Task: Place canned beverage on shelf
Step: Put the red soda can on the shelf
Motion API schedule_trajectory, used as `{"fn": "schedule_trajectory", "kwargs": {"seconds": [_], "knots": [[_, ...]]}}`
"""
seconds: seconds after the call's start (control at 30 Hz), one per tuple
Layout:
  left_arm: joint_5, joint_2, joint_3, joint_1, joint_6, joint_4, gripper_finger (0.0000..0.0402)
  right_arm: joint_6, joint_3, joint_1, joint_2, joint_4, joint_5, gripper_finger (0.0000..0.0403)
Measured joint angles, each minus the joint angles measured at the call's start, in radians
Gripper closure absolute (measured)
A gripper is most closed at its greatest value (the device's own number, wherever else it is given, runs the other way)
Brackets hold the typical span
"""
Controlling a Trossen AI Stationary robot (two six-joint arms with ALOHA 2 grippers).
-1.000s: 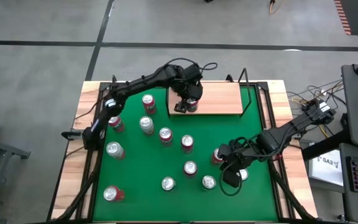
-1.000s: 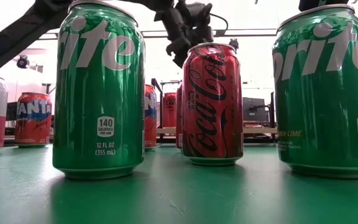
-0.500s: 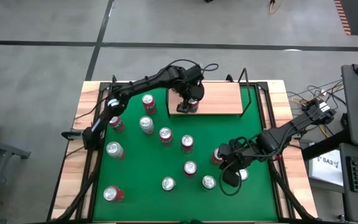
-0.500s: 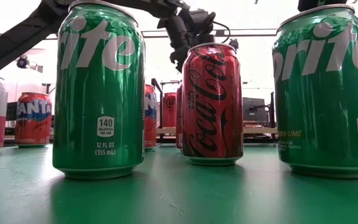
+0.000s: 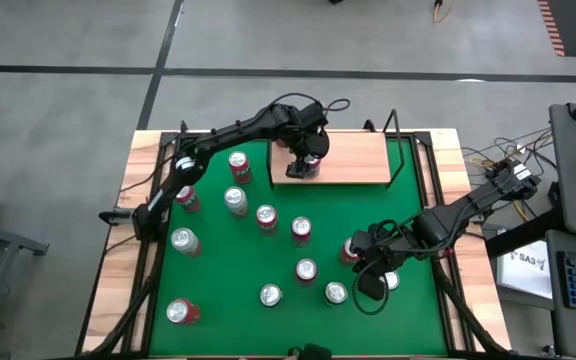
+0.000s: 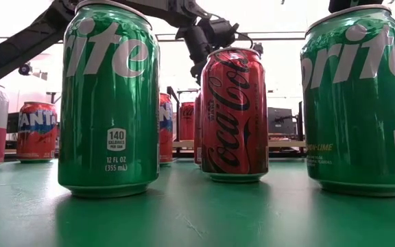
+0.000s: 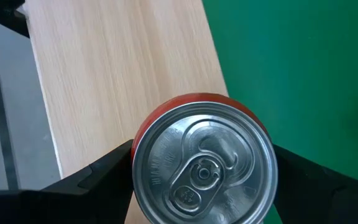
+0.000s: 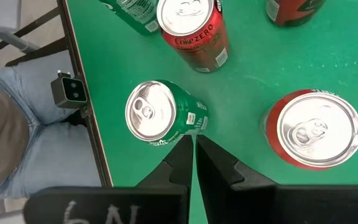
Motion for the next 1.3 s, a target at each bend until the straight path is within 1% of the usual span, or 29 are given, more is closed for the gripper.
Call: {"fn": "schedule_trajectory", "kwargs": {"seconds": [0.2, 0.73, 0.8, 1.03, 1.23, 1.3], "knots": [[0.0, 0.0, 0.0, 0.017, -0.004, 0.001, 0.0113, 0.0, 0.0, 0.0, 0.0, 0.0, 0.001, 0.039], [0.0, 0.0, -0.002, 0.016, -0.005, 0.007, 0.0111, 0.027, 0.0, 0.0, 0.0, 0.0, 0.023, 0.039], [0.0, 0.0, -0.002, 0.016, -0.005, 0.007, 0.0101, 0.027, 0.0, 0.0, 0.0, 0.0, 0.025, 0.039], [0.0, -0.005, -0.002, 0.019, -0.012, 0.015, 0.004, 0.027, 0.0, 0.0, 0.0, 0.0, 0.026, 0.039], [-0.001, -0.013, 0.013, 0.018, -0.012, 0.007, 0.0026, 0.027, 0.0, 0.0, 0.0, 0.001, 0.028, 0.039], [-0.02, -0.026, 0.013, 0.018, -0.002, -0.004, 0.0025, 0.027, 0.0, 0.0, 0.0, 0.001, 0.035, 0.039]]}}
